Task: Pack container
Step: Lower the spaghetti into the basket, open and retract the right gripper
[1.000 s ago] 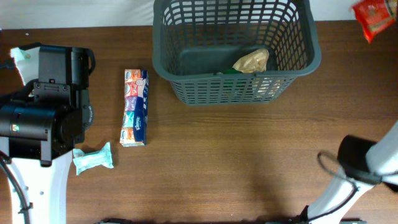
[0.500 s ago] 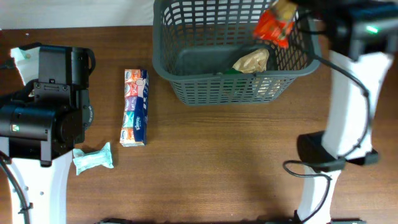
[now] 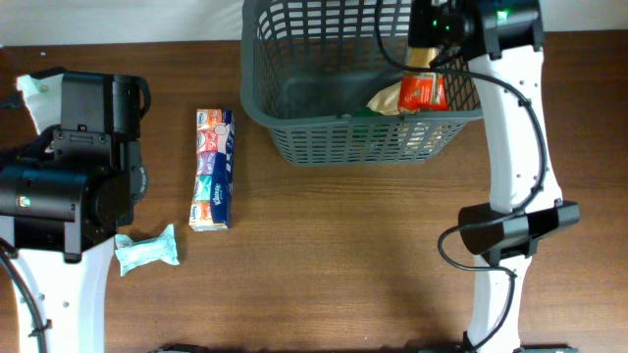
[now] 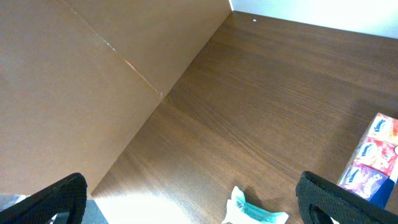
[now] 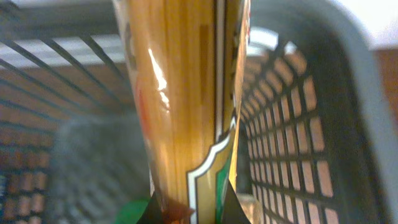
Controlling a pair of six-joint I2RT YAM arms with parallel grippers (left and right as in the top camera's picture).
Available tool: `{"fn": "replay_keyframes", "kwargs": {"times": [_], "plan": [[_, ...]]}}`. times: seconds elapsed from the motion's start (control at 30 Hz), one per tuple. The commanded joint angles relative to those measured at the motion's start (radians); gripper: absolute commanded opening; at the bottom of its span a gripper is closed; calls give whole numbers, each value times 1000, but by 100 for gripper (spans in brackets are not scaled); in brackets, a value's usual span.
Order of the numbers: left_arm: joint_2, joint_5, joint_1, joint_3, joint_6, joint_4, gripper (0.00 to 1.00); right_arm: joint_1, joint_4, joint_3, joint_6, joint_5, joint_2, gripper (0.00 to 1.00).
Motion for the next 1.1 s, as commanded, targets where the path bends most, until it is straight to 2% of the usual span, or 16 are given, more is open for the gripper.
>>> {"fn": "replay_keyframes", "kwargs": {"times": [0.0,0.3,0.33,0.37,0.4,0.53,0.57,0.73,0.83,0.93,1.07], "plan": [[2,-7,4,0,8,0,100,-9,12,-72,-15,28,-32,4],[2,-7,4,0,8,0,100,-9,31,-208,-14,28,-31,4],[2,-7,4,0,8,0,100,-9,31,-209,-14,28,-31,8],[2,-7,4,0,8,0,100,-9,33,-209,-14,28,-31,17],[2,-7,4,0,8,0,100,-9,35,-209,-14,28,-31,32],[2,-7,4,0,8,0,100,-9,43,-209,-14,28,-31,67],[2,-7,4,0,8,0,100,-9,46,-209,-14,28,-31,73],[2,-7,4,0,8,0,100,-9,79,-208,-14,23,-34,84],[2,-7,4,0,8,0,99,-9,89,-183,-13,-5,-45,86],[2,-7,4,0,8,0,100,-9,89,-99,-12,-23,-63,89],[2,-7,4,0,8,0,100,-11,64,54,-11,-32,-101,100]]}}
